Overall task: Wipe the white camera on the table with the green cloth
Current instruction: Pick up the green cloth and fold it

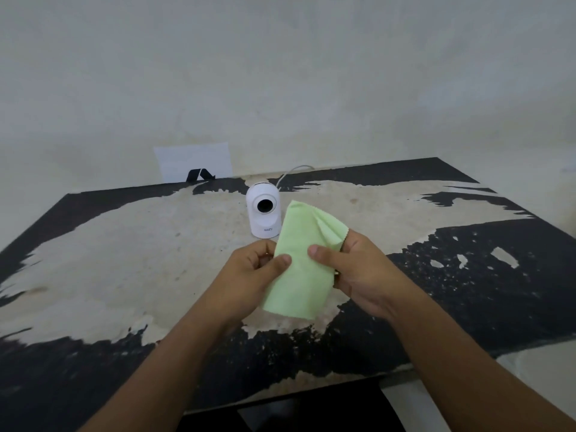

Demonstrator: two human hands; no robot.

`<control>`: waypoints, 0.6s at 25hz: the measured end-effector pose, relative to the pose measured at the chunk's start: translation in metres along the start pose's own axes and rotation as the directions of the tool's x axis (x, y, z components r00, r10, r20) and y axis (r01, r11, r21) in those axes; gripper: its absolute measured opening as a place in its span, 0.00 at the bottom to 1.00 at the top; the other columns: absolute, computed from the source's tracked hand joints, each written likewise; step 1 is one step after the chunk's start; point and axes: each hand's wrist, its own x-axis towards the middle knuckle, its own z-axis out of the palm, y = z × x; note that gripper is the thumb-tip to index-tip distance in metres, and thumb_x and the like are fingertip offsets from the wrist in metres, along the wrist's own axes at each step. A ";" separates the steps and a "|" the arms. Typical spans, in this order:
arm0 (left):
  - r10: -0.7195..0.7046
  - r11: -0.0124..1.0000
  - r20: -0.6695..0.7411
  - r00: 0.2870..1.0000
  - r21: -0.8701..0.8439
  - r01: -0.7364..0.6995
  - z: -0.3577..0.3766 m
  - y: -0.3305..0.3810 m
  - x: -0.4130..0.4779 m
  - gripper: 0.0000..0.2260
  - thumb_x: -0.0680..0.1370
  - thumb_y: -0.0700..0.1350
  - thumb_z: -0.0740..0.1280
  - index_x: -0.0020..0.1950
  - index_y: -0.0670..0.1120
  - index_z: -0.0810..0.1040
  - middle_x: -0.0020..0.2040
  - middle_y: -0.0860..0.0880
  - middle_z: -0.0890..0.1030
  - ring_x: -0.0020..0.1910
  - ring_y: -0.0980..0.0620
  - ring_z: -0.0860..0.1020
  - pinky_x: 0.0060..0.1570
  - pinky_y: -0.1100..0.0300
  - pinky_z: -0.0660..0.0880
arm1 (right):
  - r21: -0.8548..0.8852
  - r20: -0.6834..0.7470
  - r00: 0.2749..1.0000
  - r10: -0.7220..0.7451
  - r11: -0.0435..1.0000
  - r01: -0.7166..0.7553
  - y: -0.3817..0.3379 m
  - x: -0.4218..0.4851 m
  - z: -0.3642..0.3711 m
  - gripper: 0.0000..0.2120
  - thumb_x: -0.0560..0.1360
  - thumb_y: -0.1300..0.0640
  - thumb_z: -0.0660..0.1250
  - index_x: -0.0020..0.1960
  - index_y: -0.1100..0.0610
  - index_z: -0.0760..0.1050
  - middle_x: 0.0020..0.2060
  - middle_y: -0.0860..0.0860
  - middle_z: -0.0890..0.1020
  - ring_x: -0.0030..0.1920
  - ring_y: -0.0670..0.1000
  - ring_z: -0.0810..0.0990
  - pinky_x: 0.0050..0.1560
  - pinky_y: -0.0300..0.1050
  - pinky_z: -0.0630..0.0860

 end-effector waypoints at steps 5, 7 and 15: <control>-0.037 0.977 -0.021 0.999 -0.210 0.032 -0.001 -0.002 -0.006 0.08 0.79 0.41 0.60 0.50 0.46 0.79 0.47 0.45 0.86 0.45 0.46 0.84 0.43 0.53 0.80 | -0.184 0.026 0.975 -0.219 0.958 0.220 0.000 -0.007 0.007 0.15 0.76 0.68 0.64 0.53 0.50 0.79 0.47 0.47 0.86 0.49 0.46 0.84 0.50 0.48 0.81; -0.063 0.949 -0.004 0.998 -0.309 0.058 0.001 -0.006 -0.004 0.09 0.79 0.40 0.59 0.50 0.45 0.80 0.46 0.46 0.86 0.44 0.46 0.84 0.41 0.55 0.80 | -0.325 0.104 0.942 -0.319 0.884 0.335 -0.005 -0.012 0.010 0.19 0.74 0.72 0.64 0.47 0.49 0.81 0.45 0.47 0.81 0.43 0.39 0.79 0.42 0.35 0.76; -0.283 0.783 0.075 0.956 -0.558 0.275 -0.011 -0.025 0.011 0.12 0.77 0.44 0.61 0.52 0.43 0.82 0.46 0.42 0.84 0.41 0.45 0.82 0.37 0.54 0.80 | -0.658 0.284 0.894 -0.346 0.607 0.445 0.018 -0.004 0.009 0.21 0.72 0.72 0.63 0.48 0.47 0.82 0.48 0.42 0.73 0.48 0.45 0.74 0.43 0.38 0.73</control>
